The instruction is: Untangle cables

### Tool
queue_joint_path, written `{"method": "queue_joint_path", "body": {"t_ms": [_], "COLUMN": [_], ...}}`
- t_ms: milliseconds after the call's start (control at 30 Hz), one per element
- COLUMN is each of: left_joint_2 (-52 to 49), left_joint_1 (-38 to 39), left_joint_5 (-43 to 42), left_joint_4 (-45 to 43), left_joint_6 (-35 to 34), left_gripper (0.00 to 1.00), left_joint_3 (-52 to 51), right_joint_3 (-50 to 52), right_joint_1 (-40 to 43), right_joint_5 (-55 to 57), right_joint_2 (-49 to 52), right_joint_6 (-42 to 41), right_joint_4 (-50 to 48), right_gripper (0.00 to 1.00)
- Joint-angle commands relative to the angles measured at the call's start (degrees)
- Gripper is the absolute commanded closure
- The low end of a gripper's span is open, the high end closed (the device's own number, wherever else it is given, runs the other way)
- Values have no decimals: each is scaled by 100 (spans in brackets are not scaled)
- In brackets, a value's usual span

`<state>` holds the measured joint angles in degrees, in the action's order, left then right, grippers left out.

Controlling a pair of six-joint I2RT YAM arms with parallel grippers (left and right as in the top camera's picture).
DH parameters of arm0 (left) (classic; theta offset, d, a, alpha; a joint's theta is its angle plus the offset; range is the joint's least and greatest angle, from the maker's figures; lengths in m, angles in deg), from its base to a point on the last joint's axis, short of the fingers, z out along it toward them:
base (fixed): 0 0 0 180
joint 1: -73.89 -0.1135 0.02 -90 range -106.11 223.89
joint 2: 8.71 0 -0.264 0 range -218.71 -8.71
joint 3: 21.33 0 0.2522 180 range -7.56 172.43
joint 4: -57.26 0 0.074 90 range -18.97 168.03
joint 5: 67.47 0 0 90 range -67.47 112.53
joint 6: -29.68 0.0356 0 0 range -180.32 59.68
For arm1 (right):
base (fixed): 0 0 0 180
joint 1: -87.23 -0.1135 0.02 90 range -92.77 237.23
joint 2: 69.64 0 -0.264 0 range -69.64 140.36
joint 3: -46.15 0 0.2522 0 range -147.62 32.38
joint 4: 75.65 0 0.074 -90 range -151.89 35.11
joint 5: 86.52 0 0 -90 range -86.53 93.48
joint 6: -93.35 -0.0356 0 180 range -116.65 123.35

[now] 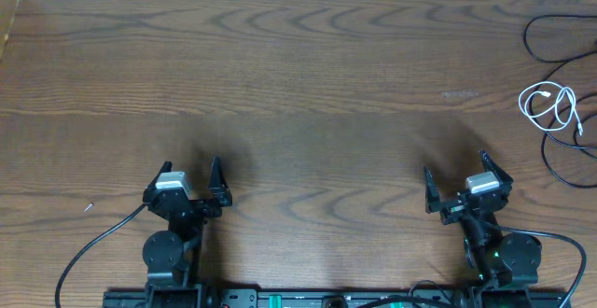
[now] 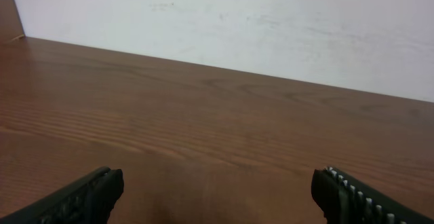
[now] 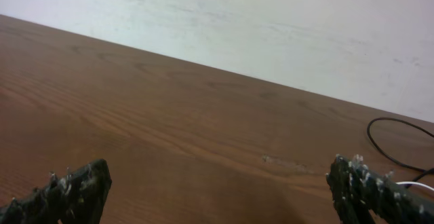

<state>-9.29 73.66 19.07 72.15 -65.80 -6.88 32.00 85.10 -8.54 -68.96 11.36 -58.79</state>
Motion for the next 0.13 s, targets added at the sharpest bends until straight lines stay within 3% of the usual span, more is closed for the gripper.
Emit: {"method": "queue_joint_path", "body": {"t_ms": [0, 100], "left_joint_2": [35, 37], "left_joint_1": [-7, -7], "left_joint_5": [11, 9], "left_joint_4": [271, 271], "left_joint_6": [94, 94], "left_gripper": [5, 5], "left_joint_3": [-46, -46], "right_joint_3": [7, 7], "right_joint_1": [-33, -33], "right_joint_5": [-37, -37], "right_joint_2": [-35, -35], "right_joint_6": [20, 20], "right_joint_4": [24, 24], "right_gripper": [1, 1]}}
